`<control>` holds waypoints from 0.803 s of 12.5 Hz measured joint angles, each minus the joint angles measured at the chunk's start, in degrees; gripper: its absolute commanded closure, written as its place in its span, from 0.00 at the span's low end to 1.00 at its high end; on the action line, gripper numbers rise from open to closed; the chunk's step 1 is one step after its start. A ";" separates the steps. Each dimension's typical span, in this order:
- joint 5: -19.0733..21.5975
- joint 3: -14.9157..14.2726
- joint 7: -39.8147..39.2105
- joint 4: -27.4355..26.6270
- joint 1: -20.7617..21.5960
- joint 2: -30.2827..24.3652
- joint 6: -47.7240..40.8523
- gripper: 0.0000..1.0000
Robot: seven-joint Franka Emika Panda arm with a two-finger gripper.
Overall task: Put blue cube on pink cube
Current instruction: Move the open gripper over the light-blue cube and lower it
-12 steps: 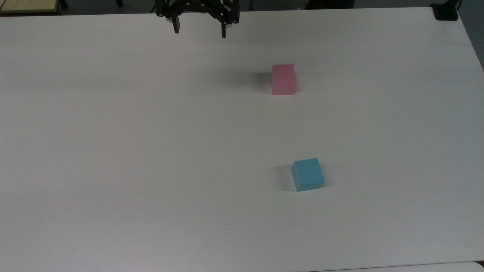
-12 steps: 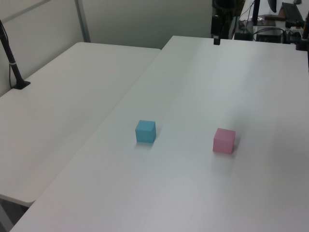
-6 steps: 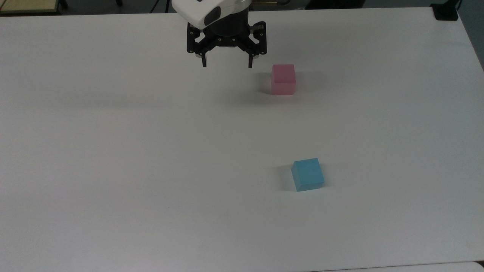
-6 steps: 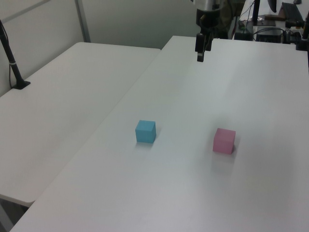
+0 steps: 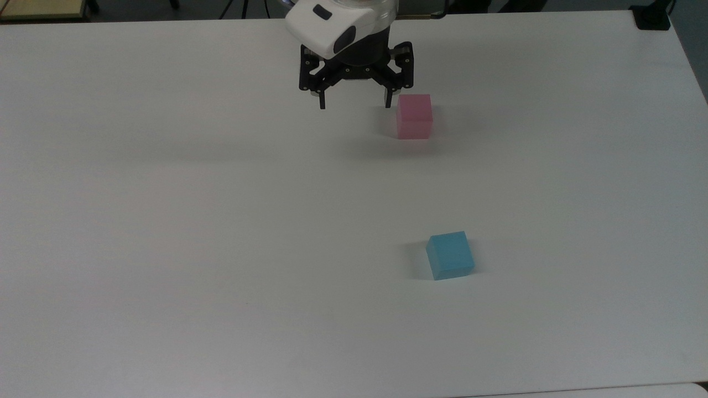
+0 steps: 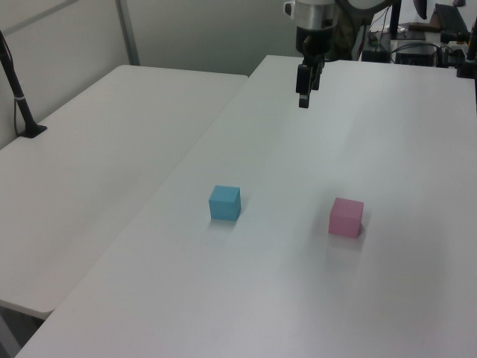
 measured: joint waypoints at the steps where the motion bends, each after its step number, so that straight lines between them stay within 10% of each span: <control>1: 0.01 0.01 0.00 0.01 0.62 0.10 0.11 0.00; 10: 0.32 0.20 2.21 -0.12 6.50 8.08 17.23 0.00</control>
